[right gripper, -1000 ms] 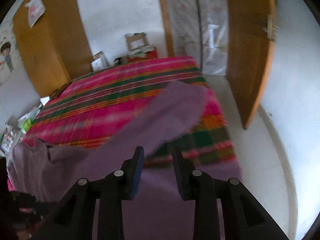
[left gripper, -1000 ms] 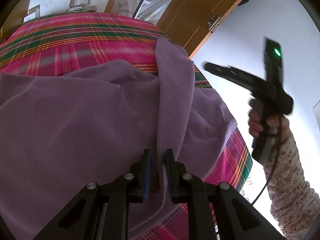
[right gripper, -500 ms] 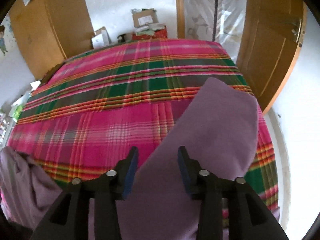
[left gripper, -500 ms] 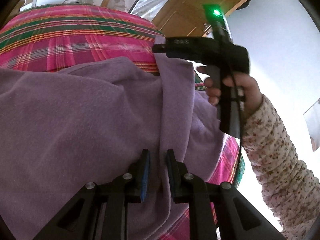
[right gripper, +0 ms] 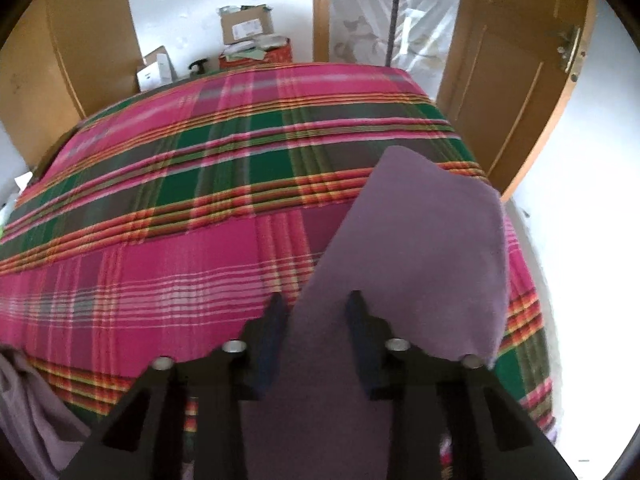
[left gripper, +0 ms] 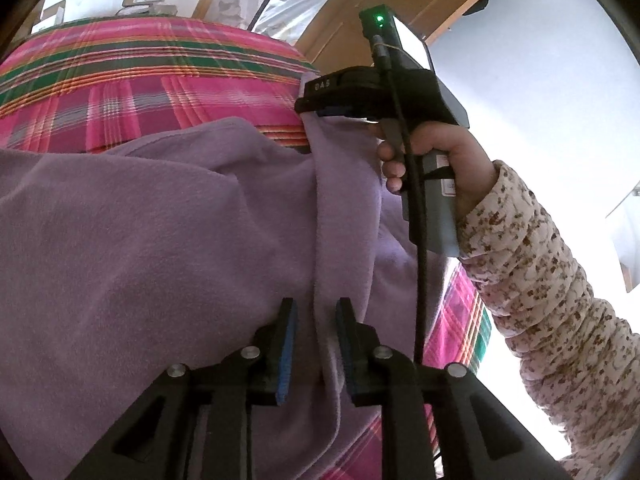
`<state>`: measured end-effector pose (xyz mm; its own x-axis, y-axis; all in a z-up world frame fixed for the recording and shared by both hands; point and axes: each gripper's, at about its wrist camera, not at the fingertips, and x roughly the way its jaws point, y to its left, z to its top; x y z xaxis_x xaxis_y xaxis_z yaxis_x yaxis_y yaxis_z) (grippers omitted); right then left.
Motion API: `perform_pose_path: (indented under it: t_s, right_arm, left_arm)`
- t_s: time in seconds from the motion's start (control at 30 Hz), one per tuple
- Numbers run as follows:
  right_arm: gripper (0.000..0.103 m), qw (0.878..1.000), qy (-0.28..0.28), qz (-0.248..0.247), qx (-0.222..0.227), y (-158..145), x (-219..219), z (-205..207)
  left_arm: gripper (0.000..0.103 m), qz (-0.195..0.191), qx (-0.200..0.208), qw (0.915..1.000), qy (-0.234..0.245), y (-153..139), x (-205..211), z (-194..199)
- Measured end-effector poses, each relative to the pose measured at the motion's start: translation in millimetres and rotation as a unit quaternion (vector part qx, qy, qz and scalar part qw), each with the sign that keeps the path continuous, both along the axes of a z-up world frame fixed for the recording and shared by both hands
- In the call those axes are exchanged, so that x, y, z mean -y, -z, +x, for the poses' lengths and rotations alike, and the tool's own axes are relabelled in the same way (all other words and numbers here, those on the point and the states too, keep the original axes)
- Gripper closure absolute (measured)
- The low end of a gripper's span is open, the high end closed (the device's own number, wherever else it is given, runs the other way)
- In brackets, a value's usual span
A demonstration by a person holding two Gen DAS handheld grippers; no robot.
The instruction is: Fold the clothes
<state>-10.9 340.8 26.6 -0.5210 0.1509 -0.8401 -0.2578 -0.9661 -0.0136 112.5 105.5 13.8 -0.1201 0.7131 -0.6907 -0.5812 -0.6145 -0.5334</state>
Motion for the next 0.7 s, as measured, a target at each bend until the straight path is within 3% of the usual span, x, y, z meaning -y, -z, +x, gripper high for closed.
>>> perform_pose_path:
  t_s: [0.13, 0.43, 0.7]
  right_arm:
    - [0.097, 1.0, 0.007, -0.004, -0.013, -6, -3, 7]
    - [0.099, 0.998, 0.021, -0.016, -0.049, -24, -11, 28]
    - [0.099, 0.993, 0.048, -0.04, -0.097, -48, -32, 73]
  left_arm:
    - [0.08, -0.004, -0.002, 1.0, -0.002, 1, -5, 0]
    - [0.079, -0.033, -0.032, 0.9989, -0.007, 1, -17, 6]
    - [0.079, -0.062, -0.061, 0.9961, -0.016, -1, -28, 13]
